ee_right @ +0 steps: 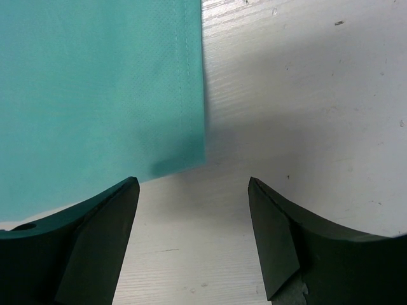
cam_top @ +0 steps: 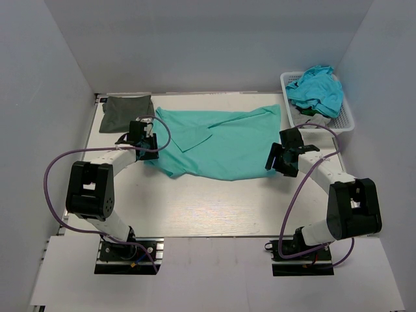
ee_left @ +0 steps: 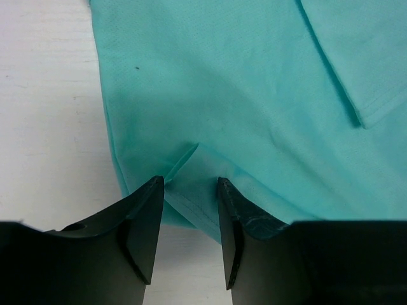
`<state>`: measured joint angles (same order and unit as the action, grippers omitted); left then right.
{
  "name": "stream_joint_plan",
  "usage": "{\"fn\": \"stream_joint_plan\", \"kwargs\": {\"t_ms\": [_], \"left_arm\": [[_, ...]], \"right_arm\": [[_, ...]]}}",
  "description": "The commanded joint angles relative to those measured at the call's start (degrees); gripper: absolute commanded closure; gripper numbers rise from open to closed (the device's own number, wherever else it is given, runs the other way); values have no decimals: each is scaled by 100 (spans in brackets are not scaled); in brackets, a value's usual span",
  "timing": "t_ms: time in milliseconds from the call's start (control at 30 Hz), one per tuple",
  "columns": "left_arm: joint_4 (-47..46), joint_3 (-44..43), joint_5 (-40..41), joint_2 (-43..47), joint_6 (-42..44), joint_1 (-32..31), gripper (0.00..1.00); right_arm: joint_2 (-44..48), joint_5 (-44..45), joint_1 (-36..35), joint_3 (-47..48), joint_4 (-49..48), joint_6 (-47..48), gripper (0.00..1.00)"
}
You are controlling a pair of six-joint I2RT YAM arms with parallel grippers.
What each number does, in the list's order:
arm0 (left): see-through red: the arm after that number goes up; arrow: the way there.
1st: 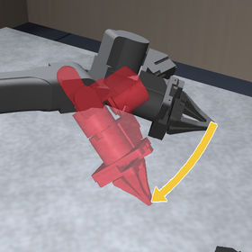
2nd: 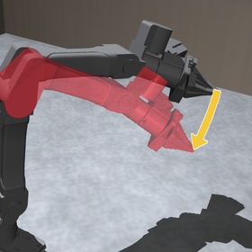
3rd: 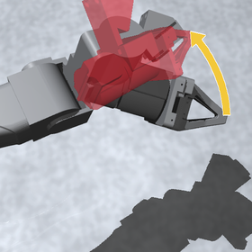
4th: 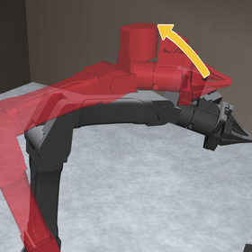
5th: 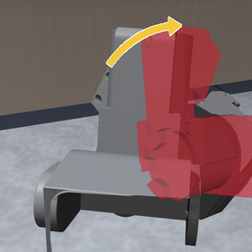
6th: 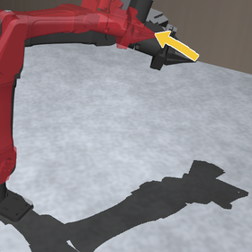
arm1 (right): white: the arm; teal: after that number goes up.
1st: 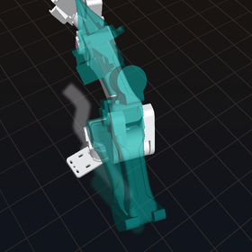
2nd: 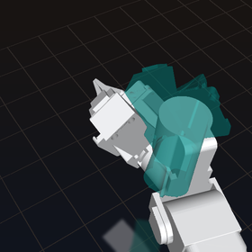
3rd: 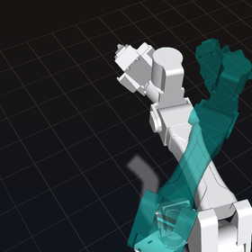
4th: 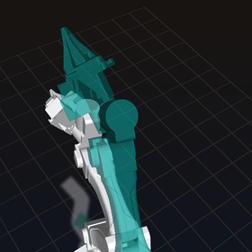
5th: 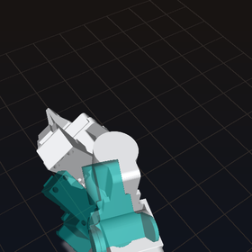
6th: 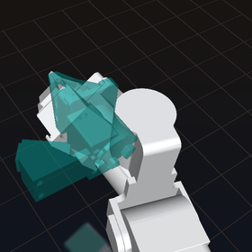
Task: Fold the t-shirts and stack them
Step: Flatten out the tshirt
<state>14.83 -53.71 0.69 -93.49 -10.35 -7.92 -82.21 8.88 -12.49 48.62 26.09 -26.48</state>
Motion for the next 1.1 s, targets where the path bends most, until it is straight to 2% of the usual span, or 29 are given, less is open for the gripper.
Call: {"fn": "stream_joint_plan", "kwargs": {"t_ms": [0, 100, 233, 267, 333, 367, 433, 500, 633, 767, 900, 1067], "left_arm": [[-6, 211, -7, 103, -54, 19, 50], [-164, 370, -69, 156, -55, 19, 50], [-165, 370, -192, 209, -108, 19, 58], [-165, 370, -192, 209, -108, 19, 65], [-165, 301, -244, 209, -108, 19, 71], [-104, 239, -245, 209, -108, 19, 78], [-51, 186, -184, 340, -300, 19, 86], [160, 28, -113, 393, -502, 19, 100], [722, -559, 27, 534, -854, -60, 100], [1240, -929, -359, 534, -1389, -60, 100], [1960, -1053, -123, 656, -1680, -60, 100], [2366, -1106, -69, 1061, -1874, -60, 100]], "right_arm": [[101, 35, 10, 270, 72, -6, 25], [39, -27, 10, 332, 98, 37, 25], [48, -53, 19, 376, 142, 55, 25], [82, -71, 10, 376, 134, 46, 25], [144, -1, 10, 332, 116, 38, 25], [153, -53, 10, 297, 125, 20, 25], [188, -63, 10, 262, 142, 29, 25], [188, -36, 10, 244, 160, 11, 25], [179, -27, 1, 262, 195, -67, 25], [127, 17, 1, 288, 195, -243, 26], [-31, -106, 10, 253, 107, -323, 28], [-260, -361, -8, 201, -129, -340, 30]]}}
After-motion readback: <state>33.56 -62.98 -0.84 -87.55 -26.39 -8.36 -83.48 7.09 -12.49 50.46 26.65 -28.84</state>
